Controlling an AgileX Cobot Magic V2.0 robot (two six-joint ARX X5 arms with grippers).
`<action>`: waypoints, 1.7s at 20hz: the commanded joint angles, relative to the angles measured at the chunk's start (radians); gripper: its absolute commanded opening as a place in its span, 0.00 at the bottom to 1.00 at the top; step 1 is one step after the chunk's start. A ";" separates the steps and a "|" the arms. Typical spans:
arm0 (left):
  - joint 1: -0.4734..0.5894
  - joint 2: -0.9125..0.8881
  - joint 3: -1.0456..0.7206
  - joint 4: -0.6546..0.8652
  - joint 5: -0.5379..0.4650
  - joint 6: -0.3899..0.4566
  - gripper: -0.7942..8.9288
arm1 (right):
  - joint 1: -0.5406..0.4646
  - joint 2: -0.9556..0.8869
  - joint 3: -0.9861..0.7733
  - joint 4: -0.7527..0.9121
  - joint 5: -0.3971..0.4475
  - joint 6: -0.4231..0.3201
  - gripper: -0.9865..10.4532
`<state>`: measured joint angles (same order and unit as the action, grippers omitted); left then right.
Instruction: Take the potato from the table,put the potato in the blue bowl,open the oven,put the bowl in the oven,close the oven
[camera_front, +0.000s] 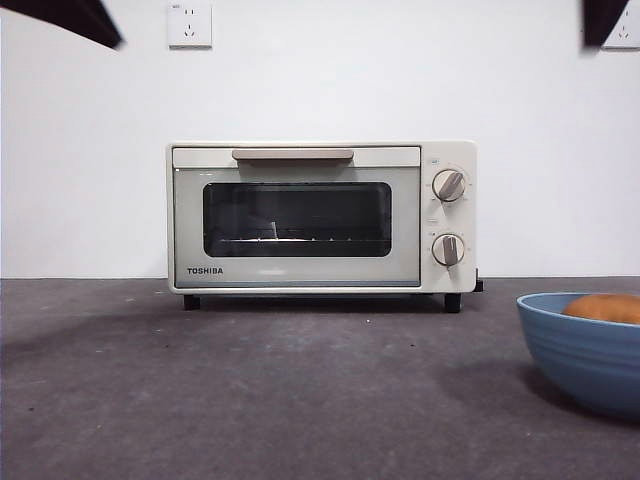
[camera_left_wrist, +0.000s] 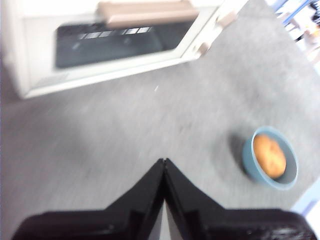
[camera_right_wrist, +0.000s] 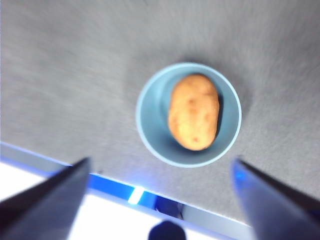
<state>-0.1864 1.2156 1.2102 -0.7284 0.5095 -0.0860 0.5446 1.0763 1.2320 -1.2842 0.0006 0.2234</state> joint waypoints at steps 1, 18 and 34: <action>-0.025 0.104 0.036 0.083 0.036 -0.059 0.08 | 0.015 -0.109 0.016 -0.003 0.000 0.070 0.08; -0.151 0.671 0.586 0.080 -0.185 0.129 0.08 | 0.019 -0.401 0.024 -0.092 -0.003 0.179 0.08; -0.171 0.761 0.586 0.006 -0.268 0.183 0.08 | 0.019 -0.401 0.024 -0.092 -0.002 0.197 0.08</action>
<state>-0.3553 1.9224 1.8259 -0.6693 0.2531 0.0837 0.5625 0.6765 1.2549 -1.3533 -0.0036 0.4118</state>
